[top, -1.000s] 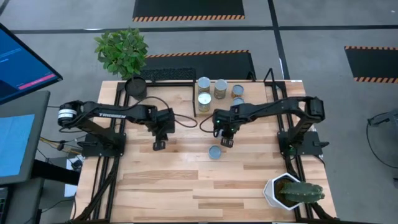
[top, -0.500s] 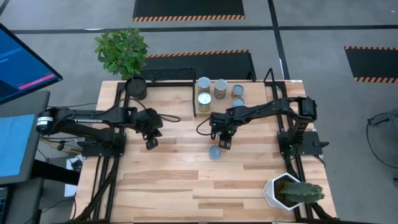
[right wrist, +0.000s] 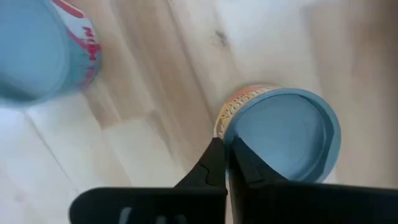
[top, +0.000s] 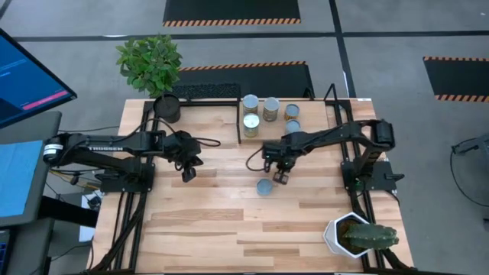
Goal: Pick and place cans onto a shelf
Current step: Put the canned mushrooms on the shelf
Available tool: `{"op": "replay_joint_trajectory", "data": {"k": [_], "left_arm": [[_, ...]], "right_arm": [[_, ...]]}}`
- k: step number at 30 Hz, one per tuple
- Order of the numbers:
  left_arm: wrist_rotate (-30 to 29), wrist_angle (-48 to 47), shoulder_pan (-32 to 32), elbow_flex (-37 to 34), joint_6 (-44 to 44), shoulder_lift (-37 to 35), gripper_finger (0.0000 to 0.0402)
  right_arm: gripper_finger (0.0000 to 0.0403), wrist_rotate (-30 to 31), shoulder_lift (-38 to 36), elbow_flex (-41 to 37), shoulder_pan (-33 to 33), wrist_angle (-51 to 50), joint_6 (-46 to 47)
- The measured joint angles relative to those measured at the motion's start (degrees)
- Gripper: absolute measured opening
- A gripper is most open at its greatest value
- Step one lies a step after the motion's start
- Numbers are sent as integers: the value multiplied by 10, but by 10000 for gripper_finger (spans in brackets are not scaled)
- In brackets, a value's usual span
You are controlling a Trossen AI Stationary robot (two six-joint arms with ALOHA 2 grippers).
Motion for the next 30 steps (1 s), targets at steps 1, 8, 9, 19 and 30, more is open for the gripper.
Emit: {"op": "replay_joint_trajectory", "data": {"k": [1,8,9,19,30], "left_arm": [[0,0,0,0,0,0,0],[0,4,0,0,0,0,0],[0,8,0,0,-1,0,0],[-12,53,1,0,-1,0,0],[-22,60,1,0,-23,0,0]], "right_arm": [[6,4,-15,0,2,-16,4],[5,-3,-163,2,9,-155,65],[5,-2,-189,2,9,-172,79],[5,143,-364,3,-51,-208,165],[4,174,-360,3,-228,-104,-38]]}}
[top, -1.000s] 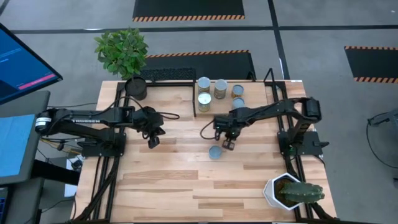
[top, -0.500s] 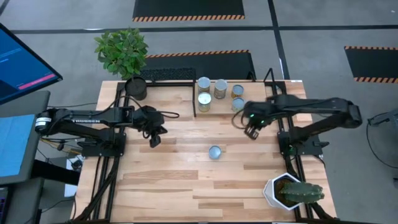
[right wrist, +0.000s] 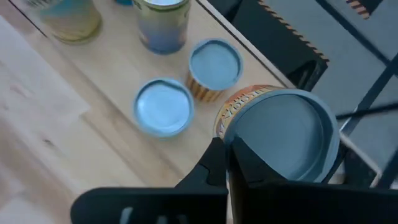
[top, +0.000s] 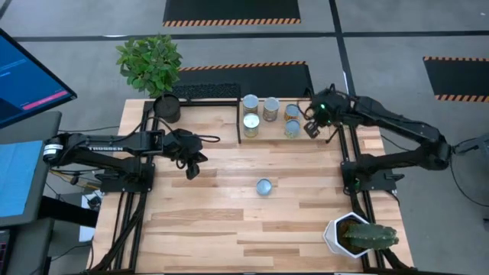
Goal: Pick and place cans onto a shelf
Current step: Put the canned mushrooms on the shelf
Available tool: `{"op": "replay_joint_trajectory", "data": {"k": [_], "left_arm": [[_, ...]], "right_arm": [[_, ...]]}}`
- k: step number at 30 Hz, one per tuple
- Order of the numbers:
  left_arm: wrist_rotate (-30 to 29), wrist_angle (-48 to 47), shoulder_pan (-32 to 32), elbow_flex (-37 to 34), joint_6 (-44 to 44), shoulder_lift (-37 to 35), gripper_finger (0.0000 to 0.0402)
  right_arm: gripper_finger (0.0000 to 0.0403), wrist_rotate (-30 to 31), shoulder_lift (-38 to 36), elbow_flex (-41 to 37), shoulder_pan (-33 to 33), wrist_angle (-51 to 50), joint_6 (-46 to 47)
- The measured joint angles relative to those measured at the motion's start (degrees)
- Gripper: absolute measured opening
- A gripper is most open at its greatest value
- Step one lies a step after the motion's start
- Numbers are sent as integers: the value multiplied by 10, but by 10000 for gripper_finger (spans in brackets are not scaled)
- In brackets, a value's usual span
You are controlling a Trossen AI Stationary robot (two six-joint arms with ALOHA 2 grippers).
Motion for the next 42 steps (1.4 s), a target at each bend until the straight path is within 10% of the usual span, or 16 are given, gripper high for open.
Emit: {"op": "replay_joint_trajectory", "data": {"k": [20,42], "left_arm": [[-15,0,0,0,-37,0,0],[-16,0,0,0,-41,0,0]], "right_arm": [[5,-131,231,0,-185,45,-240],[56,-131,253,0,-196,69,-240]]}}
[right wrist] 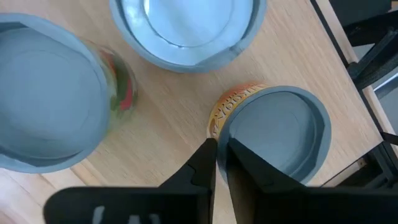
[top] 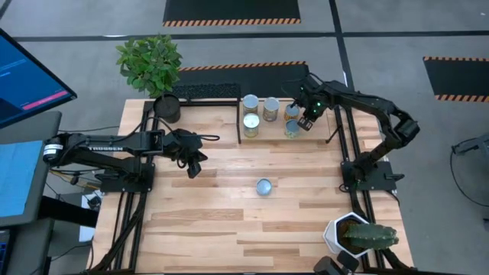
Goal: Pick and place cans onto a shelf
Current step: Put the canned mushrooms on the shelf, then put the canned tuna on the shelf
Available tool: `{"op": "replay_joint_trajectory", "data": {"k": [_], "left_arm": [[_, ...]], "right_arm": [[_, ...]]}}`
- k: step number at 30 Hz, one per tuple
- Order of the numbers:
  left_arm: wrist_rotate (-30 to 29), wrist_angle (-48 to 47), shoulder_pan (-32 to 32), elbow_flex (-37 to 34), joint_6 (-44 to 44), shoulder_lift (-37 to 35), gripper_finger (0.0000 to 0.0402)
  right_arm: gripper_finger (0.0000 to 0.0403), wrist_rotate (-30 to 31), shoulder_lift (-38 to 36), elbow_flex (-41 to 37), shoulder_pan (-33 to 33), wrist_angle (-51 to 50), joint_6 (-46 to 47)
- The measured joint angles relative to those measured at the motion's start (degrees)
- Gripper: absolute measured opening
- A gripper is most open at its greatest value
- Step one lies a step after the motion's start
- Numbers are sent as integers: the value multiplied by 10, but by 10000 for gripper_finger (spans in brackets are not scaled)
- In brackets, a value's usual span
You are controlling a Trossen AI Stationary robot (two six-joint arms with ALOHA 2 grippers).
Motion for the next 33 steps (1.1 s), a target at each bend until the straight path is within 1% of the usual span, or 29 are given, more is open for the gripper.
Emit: {"op": "replay_joint_trajectory", "data": {"k": [17,23,27,33], "left_arm": [[0,0,0,0,0,0,0],[0,-1,0,0,-1,0,0],[0,-1,0,0,-1,0,0],[0,-1,0,0,-2,0,0]], "right_arm": [[61,0,-1,0,-1,0,0],[93,1,-1,0,-1,1,4],[116,22,-1,0,-1,1,5],[131,33,-1,0,-1,1,7]]}}
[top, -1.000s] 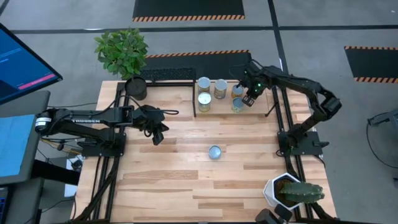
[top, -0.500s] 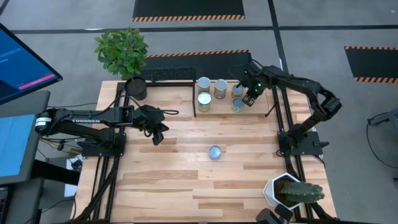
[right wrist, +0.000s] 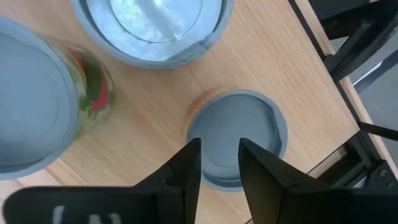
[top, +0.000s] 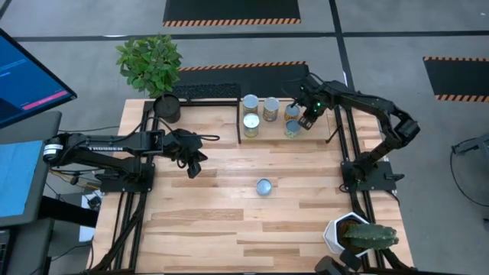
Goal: Pick and place cans onto a shelf
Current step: Put the canned tuna on the shelf
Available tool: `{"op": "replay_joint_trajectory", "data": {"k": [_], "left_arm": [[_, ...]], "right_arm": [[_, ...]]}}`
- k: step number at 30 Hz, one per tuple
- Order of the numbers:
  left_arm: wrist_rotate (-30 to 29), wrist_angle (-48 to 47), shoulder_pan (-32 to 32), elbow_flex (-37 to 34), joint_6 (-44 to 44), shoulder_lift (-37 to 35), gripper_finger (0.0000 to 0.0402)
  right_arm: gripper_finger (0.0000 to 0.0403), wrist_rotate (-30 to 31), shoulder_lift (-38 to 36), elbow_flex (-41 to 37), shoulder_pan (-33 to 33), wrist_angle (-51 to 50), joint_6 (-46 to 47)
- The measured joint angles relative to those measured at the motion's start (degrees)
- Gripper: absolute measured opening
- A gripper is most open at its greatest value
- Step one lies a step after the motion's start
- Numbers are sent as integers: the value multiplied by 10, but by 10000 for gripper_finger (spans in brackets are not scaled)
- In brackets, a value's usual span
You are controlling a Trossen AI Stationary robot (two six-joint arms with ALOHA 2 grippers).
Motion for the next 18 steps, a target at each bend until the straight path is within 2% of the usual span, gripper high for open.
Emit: {"op": "replay_joint_trajectory", "data": {"k": [5,11,13,18], "left_arm": [[0,0,0,0,0,0,0],[0,0,0,0,0,0,0],[0,0,0,0,0,0,0],[0,0,0,0,0,0,0]], "right_arm": [[130,-1,-14,0,4,0,42],[122,-17,-76,26,23,-8,71],[121,-63,-100,38,35,-11,106],[123,-246,-156,43,92,6,190]]}}
